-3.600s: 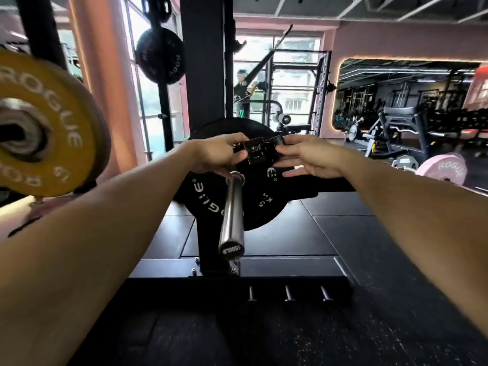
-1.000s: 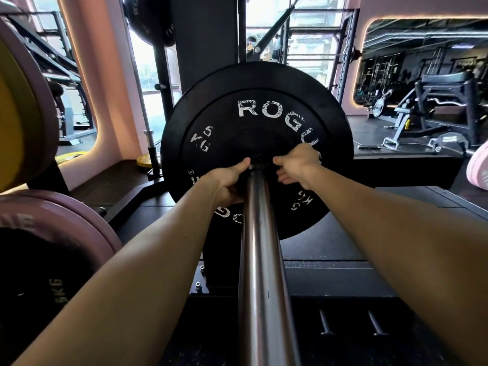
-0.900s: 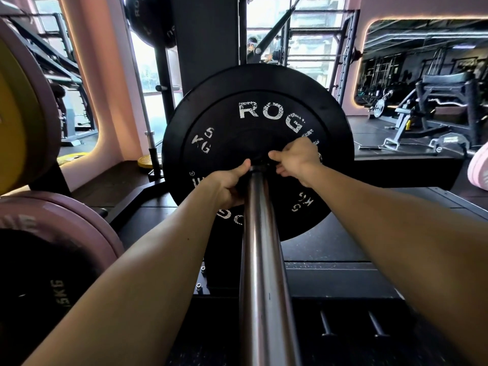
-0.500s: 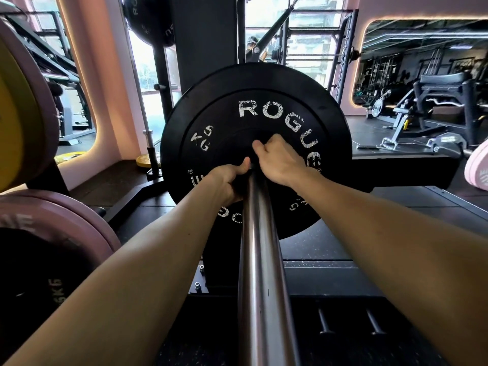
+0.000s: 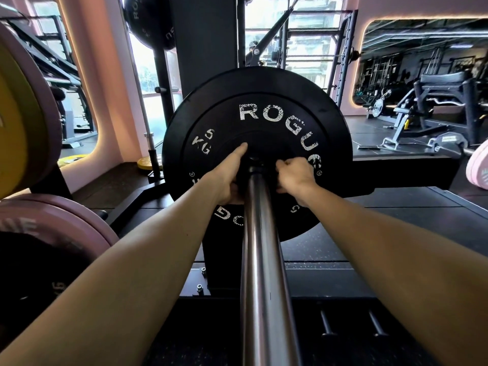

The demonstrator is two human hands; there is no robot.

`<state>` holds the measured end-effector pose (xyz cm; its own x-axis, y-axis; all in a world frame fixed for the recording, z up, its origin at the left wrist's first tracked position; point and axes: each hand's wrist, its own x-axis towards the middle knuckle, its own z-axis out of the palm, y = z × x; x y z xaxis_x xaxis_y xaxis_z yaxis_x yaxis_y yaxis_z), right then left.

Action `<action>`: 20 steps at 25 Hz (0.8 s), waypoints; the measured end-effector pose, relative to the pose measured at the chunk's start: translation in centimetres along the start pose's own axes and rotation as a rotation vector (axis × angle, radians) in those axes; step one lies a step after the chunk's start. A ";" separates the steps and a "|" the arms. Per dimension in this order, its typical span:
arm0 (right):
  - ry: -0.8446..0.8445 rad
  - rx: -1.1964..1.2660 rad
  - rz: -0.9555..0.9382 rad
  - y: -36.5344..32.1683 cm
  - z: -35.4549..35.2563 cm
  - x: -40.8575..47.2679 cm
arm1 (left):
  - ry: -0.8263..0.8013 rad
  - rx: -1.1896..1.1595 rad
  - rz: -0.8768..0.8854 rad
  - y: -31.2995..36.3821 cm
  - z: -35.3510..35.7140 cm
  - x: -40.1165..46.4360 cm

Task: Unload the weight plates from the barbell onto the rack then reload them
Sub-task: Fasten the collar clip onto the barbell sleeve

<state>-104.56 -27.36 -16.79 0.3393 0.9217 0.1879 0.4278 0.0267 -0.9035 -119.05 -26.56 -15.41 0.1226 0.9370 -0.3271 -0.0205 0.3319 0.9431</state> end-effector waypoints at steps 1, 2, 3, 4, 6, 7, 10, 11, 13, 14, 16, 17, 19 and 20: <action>0.003 0.064 0.061 0.5 0.1 0.0 | 0.005 0.023 0.002 -0.1 0.1 0.2; 0.006 0.101 0.101 0.8 0.3 -0.1 | 0.009 0.042 0.010 -0.2 0.2 0.5; 0.016 0.110 0.125 0.9 0.5 -0.2 | 0.014 0.048 0.020 -0.4 0.3 0.9; 0.025 0.112 0.137 1.0 0.6 -0.3 | 0.022 0.036 0.032 -0.6 0.3 1.3; 0.033 0.113 0.135 1.1 0.8 -0.1 | 0.060 -0.010 0.058 -0.6 0.3 1.8; 0.032 0.108 0.133 1.1 0.8 0.0 | 0.080 -0.033 0.068 -0.6 0.4 1.9; 0.033 0.038 0.113 1.2 0.8 0.1 | 0.195 -0.086 0.133 -1.0 0.6 2.8; 0.040 0.015 0.101 1.2 0.8 0.1 | 0.254 -0.084 0.159 -1.1 0.5 3.0; 0.047 -0.015 0.084 1.1 0.7 0.2 | 0.268 -0.096 0.164 -1.4 0.3 3.6; 0.041 -0.024 0.082 1.1 0.6 0.2 | 0.234 -0.106 0.147 -1.5 0.1 3.7; 0.029 -0.027 0.083 1.1 0.6 0.1 | 0.154 -0.101 0.100 -1.4 -0.2 3.4; 0.029 -0.028 0.077 1.0 0.6 0.0 | 0.126 -0.084 0.077 -1.4 -0.3 3.2; 0.026 -0.021 0.050 1.1 0.4 -0.6 | 0.112 -0.029 0.058 -1.5 -0.4 2.6; 0.015 -0.005 0.039 1.1 0.3 -0.9 | 0.136 0.004 0.075 -1.5 -0.3 2.4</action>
<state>-104.65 -27.99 -18.07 0.3683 0.9160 0.1588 0.4180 -0.0105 -0.9084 -119.06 -24.80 -17.66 -0.0149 0.9654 -0.2602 -0.0209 0.2599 0.9654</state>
